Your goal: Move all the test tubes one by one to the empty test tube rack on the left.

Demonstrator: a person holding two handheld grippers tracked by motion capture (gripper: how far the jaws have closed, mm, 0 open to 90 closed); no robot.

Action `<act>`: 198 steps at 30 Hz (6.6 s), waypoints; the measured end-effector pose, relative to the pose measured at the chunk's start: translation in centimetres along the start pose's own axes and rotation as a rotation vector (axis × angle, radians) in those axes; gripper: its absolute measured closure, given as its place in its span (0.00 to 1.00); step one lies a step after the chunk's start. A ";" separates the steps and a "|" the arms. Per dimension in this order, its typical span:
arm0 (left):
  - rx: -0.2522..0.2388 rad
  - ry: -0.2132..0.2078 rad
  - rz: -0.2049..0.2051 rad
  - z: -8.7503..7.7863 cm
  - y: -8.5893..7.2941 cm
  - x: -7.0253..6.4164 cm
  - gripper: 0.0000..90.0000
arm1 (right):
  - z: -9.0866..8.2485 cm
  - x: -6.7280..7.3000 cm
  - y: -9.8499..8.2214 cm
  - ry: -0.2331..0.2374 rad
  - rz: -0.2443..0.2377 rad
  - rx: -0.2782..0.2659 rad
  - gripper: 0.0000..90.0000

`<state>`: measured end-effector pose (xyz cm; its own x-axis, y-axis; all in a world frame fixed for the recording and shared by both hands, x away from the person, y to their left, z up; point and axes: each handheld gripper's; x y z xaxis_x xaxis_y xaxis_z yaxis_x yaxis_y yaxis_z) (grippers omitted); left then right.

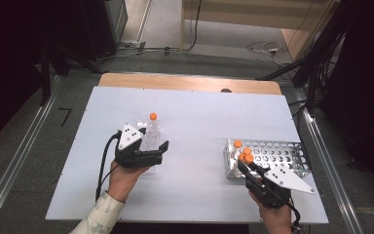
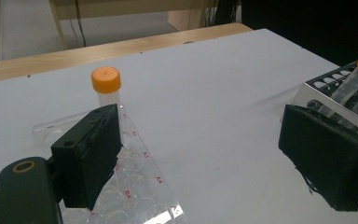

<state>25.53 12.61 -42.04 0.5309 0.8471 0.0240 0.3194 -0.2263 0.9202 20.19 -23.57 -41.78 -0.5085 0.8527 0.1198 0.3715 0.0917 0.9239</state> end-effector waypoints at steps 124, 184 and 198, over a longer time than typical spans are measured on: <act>-0.001 0.140 0.005 3.9 0.8 4.0 0.70 | 8.0 6.7 -1.4 0.253 -0.064 0.171 0.31; -0.016 0.113 -0.075 1.3 0.7 4.0 0.16 | 2.2 -1.5 -3.3 -0.007 0.056 0.048 0.35; -0.014 0.112 -0.074 1.3 0.7 4.0 0.16 | 3.6 -2.0 -3.8 -0.019 0.058 0.070 0.52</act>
<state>28.88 15.24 -41.80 0.4149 0.9099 -0.0017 0.3431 -0.1547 0.9265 22.61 -23.73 -46.84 -0.4700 0.8672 0.1644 0.4531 0.0772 0.8881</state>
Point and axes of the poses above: each handheld gripper's, and its own axes: z roughly forward along the jaws, y roughly out of its top, x roughly to its left, and after that the axes turned 8 degrees about z, right-handed
